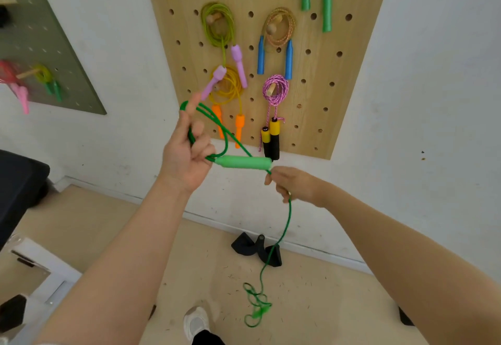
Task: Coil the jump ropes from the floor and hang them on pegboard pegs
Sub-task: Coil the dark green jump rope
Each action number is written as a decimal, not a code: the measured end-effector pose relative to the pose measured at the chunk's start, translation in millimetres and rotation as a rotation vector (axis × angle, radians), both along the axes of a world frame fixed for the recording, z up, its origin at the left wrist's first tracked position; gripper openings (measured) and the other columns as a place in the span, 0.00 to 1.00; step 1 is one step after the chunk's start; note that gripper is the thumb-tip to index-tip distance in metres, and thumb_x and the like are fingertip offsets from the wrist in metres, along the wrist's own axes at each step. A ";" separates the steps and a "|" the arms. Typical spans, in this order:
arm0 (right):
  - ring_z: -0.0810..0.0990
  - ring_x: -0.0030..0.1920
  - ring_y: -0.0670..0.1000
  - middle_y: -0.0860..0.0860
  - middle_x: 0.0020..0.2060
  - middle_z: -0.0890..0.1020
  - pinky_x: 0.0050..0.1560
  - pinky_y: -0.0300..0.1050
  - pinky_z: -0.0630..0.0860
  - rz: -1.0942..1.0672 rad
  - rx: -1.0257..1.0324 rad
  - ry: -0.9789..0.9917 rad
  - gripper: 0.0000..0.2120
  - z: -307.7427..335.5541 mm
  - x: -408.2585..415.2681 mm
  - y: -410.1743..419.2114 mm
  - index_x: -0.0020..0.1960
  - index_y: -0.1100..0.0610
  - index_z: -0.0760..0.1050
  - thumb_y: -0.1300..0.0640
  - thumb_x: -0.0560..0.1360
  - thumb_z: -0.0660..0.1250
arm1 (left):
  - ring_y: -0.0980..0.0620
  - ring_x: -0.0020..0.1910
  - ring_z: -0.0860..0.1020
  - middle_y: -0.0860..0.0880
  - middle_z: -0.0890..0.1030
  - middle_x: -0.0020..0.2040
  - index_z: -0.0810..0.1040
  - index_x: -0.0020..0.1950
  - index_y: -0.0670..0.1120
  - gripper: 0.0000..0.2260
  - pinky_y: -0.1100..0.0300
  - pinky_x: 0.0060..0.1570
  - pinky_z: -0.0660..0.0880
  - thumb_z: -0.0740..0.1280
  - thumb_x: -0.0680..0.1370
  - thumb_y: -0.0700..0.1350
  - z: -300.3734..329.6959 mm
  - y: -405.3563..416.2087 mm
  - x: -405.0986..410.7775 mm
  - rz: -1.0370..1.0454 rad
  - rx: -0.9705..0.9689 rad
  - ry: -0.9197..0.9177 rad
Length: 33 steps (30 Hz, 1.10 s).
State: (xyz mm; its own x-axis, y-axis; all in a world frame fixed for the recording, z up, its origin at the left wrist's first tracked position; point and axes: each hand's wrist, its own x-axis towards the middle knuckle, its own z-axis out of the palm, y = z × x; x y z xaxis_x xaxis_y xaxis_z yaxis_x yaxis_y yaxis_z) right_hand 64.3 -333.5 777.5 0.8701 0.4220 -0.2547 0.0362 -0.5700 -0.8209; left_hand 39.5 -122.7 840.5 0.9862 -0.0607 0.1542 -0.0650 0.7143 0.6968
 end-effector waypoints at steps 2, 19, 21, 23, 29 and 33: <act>0.70 0.37 0.48 0.51 0.40 0.75 0.40 0.38 0.67 0.167 -0.251 -0.068 0.15 0.3 -7.1 5.3 0.61 0.56 0.73 0.55 0.82 0.51 | 0.61 0.19 0.66 0.55 0.80 0.32 0.69 0.65 0.56 0.15 0.71 0.20 0.63 0.49 0.83 0.51 -9.5 0.4 -3.5 0.047 0.226 0.074; 0.71 0.31 0.49 0.51 0.29 0.77 0.33 0.46 0.68 0.128 -0.327 -0.805 0.17 70.9 -24.4 27.4 0.33 0.55 0.73 0.43 0.66 0.72 | 0.56 0.19 0.57 0.49 0.68 0.25 0.69 0.39 0.46 0.17 0.65 0.22 0.54 0.50 0.83 0.51 -10.4 -40.0 -37.5 -0.054 1.096 -0.004; 0.69 0.30 0.49 0.48 0.27 0.73 0.31 0.44 0.65 0.038 -0.350 -0.822 0.20 69.4 -22.9 21.2 0.33 0.54 0.69 0.40 0.64 0.72 | 0.57 0.20 0.55 0.53 0.63 0.24 0.66 0.35 0.46 0.19 0.65 0.21 0.52 0.51 0.82 0.53 -7.6 -34.3 -37.9 -0.111 1.216 0.035; 0.69 0.29 0.48 0.50 0.29 0.73 0.33 0.44 0.66 -0.022 -0.151 -0.667 0.19 69.7 -18.4 10.9 0.34 0.52 0.66 0.45 0.65 0.75 | 0.57 0.21 0.53 0.53 0.59 0.25 0.63 0.33 0.47 0.20 0.65 0.21 0.50 0.51 0.82 0.56 -6.9 -23.6 -40.7 -0.230 1.107 0.138; 0.69 0.32 0.48 0.54 0.32 0.72 0.36 0.40 0.69 -0.123 0.343 -0.333 0.10 30.4 -7.5 5.3 0.40 0.54 0.72 0.58 0.80 0.59 | 0.58 0.18 0.51 0.55 0.65 0.22 0.66 0.29 0.50 0.18 0.68 0.17 0.51 0.56 0.74 0.58 -3.8 -8.7 -44.0 -0.359 0.102 0.083; 0.62 0.27 0.48 0.50 0.27 0.68 0.27 0.38 0.62 0.025 -0.010 -0.077 0.16 -7.7 -14.6 14.4 0.43 0.55 0.75 0.51 0.81 0.52 | 0.58 0.14 0.57 0.56 0.79 0.32 0.72 0.47 0.47 0.11 0.69 0.16 0.55 0.55 0.76 0.51 -4.1 -2.0 -37.6 -0.140 -0.109 0.026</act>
